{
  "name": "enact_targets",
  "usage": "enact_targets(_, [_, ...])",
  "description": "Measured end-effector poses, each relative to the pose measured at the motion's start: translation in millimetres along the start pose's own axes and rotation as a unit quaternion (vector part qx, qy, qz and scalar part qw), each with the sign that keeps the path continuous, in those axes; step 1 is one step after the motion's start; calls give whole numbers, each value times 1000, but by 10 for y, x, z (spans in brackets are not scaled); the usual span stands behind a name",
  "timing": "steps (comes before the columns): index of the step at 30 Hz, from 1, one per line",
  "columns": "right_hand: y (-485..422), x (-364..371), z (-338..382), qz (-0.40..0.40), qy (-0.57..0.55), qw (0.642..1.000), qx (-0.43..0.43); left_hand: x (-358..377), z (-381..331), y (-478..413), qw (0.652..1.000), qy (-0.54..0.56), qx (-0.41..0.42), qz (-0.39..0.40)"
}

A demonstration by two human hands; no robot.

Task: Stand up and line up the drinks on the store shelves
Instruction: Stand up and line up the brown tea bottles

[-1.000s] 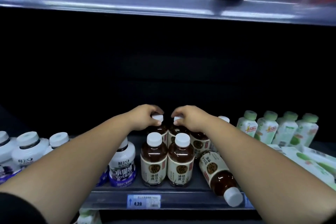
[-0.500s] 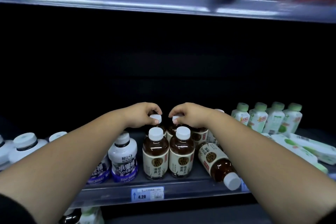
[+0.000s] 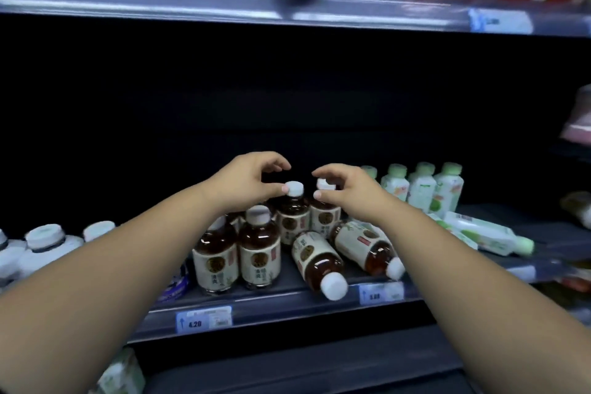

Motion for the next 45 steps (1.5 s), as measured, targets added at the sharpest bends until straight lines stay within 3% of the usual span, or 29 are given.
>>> enact_targets(6, [498,-559,-504,-49,18,998,27,625,-516,372,999,-19,45,2])
enact_targets(13, [1047,-533,-975,-44,60,996,42,1198,-398,986,998,-44,-52,-10])
enact_targets(19, [1332,-339,-1118,-103,52,992,51,1445,-216,1399,981,-38,-167,-88])
enact_targets(24, [1435,-296,-1222,-175,30,981,78,1502,-274,1457,960,-51,-195,-193])
enact_targets(29, [1428,-282,-1290,-198,45,974,98,1422,-299,1492,943,-101,-158,-275])
enact_targets(36, [1387,-281,-1227,-196,-32,972,123,1376,-314,1385,955,-98,-132,-248])
enact_targets(45, [1024,-446,-655,-207,-40,978,4,898,-486,938,956,-37,-135,-257])
Point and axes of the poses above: each hand's wrist, its own y-axis away from the middle knuckle, its own x-axis out of the palm, z = x × y, the point moved 8 cm from there along -y, towards the middle knuckle, and after that the axes turned 14 degrees about -z, right-handed, at the moved point
